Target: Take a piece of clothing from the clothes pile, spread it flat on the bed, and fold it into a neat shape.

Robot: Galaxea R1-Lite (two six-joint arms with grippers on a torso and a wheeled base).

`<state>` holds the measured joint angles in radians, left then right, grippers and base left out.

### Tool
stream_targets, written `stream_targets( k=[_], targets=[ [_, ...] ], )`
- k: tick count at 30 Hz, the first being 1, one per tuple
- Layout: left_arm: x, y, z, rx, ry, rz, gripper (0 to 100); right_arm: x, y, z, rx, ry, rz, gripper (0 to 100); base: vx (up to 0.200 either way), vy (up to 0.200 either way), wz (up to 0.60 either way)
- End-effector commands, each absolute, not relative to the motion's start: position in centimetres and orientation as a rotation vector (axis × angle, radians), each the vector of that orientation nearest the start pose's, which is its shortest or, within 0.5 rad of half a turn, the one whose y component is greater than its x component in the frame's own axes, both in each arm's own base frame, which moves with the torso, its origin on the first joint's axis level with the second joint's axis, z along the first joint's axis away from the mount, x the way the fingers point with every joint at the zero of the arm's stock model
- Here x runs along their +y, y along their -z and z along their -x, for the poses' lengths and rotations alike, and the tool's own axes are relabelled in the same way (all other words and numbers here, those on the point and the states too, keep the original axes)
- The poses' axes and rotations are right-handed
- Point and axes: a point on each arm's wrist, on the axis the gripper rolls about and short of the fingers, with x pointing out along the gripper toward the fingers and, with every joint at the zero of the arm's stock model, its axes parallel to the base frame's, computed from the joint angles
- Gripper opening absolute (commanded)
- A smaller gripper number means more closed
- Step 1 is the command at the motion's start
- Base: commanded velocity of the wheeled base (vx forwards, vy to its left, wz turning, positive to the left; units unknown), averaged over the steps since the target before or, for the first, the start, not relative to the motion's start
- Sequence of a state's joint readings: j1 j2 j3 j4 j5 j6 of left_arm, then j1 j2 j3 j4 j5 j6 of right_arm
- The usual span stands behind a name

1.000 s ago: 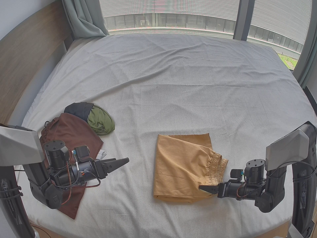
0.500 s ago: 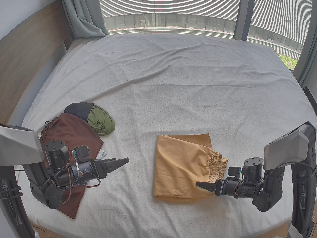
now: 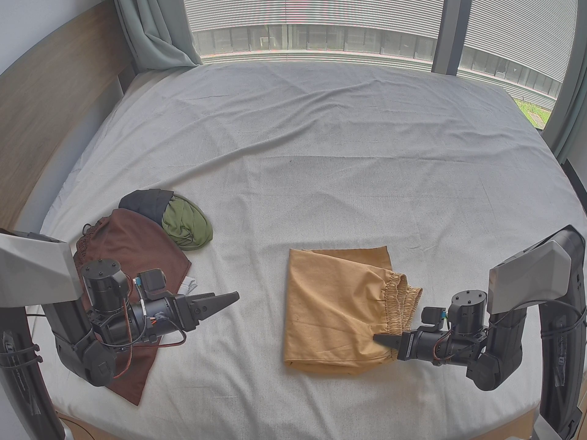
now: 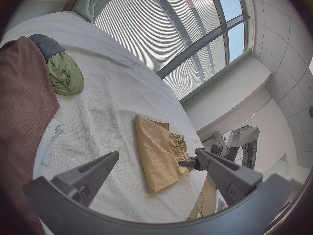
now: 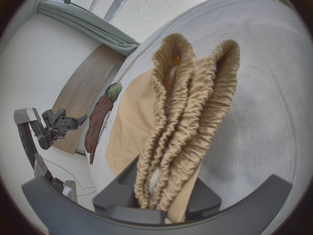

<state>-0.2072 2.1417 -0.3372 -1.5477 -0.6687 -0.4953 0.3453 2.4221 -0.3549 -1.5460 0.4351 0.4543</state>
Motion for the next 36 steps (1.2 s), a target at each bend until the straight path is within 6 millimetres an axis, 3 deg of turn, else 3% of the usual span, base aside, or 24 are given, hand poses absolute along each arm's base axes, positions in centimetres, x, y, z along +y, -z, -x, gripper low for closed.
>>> stream_targets(
  k=[1,14,28,36],
  targets=[
    [-7.3,-4.0,-28.0,0.469,0.791,0.519,100,11.0,4.2,-27.5,0.696,-0.632,-0.444,0,0.000,0.000,0.00],
    [-7.3,-4.1,-28.0,0.465,0.791,0.513,100,11.1,3.5,-27.5,0.678,-0.643,-0.442,0,0.000,0.000,0.00],
    [-6.7,-6.3,-27.6,0.386,0.816,0.489,100,13.9,-2.3,-27.5,0.501,-0.785,-0.467,0,0.000,0.000,0.00],
    [-6.7,-6.3,-27.7,0.381,0.815,0.486,100,14.6,-4.9,-27.6,0.440,-0.818,-0.543,0,0.000,0.000,0.00]
  ],
)
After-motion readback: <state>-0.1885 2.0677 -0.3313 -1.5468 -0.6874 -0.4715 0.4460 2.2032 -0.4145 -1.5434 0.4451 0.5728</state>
